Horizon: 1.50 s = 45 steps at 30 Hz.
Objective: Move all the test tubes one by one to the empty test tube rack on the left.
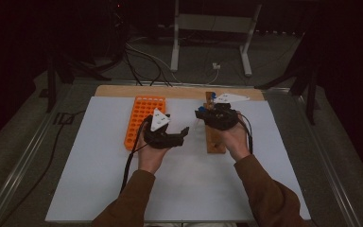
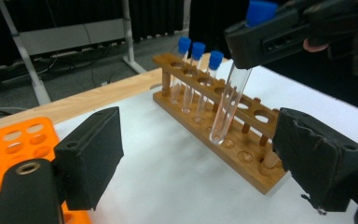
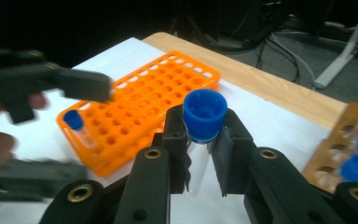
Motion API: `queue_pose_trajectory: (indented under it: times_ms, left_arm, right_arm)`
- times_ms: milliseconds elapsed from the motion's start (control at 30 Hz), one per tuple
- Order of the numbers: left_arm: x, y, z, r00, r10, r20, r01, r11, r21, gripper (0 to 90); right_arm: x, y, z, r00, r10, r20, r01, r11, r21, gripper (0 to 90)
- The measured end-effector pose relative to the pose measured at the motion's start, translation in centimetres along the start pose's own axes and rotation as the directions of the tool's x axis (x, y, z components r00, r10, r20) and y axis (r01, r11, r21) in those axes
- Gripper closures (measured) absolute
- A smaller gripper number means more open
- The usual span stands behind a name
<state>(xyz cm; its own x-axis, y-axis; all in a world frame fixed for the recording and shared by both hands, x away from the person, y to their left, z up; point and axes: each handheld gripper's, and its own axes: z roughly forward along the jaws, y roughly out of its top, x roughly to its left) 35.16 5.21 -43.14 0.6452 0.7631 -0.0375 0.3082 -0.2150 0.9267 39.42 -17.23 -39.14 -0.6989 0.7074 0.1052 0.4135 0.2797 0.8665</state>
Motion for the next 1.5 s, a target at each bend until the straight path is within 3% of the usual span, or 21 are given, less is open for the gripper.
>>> queue_pose_trajectory:
  times_ms: [67,300,600,733,1100,1233,1500]
  left_arm:
    - [-0.3,0.0,0.6,0.9998,0.007,-0.021,-0.006,1.0,0.005,22.5]
    - [-1.1,-0.1,1.7,0.9997,-0.018,-0.016,0.017,0.9997,-0.015,40.5]
    - [-1.1,-0.2,2.0,0.9995,-0.029,0.008,0.029,0.9994,-0.018,67.4]
    - [-1.2,-0.3,2.1,0.9995,-0.023,0.019,0.024,0.9995,-0.019,73.1]
    - [-1.3,-0.6,2.2,0.9993,-0.007,0.037,0.007,0.9999,-0.014,78.1]
    - [-0.9,-0.7,2.2,0.9994,-0.022,0.027,0.022,0.9997,-0.006,78.3]
    - [0.6,-1.2,1.3,0.9984,-0.055,0.007,0.055,0.9985,0.004,78.4]
  right_arm:
    - [0.4,0.1,0.2,0.9998,0.002,-0.019,-0.002,1.0,0.001,76.4]
    - [1.5,0.2,0.9,0.9985,-0.001,-0.055,0.001,1.0,0.007,76.4]
    - [2.0,0.1,1.3,0.9969,0.007,-0.078,-0.006,1.0,0.01,76.4]
    - [2.0,0.0,1.4,0.9961,0.012,-0.087,-0.011,1.0,0.011,76.4]
    - [2.0,-0.1,1.6,0.996,0.003,-0.09,-0.002,1.0,0.021,75.7]
    - [1.7,-0.1,1.2,0.9955,0.009,-0.094,-0.008,1.0,0.003,65.0]
    - [0.9,-0.3,-0.4,0.9974,0.001,-0.071,-0.005,0.999,-0.051,35.1]
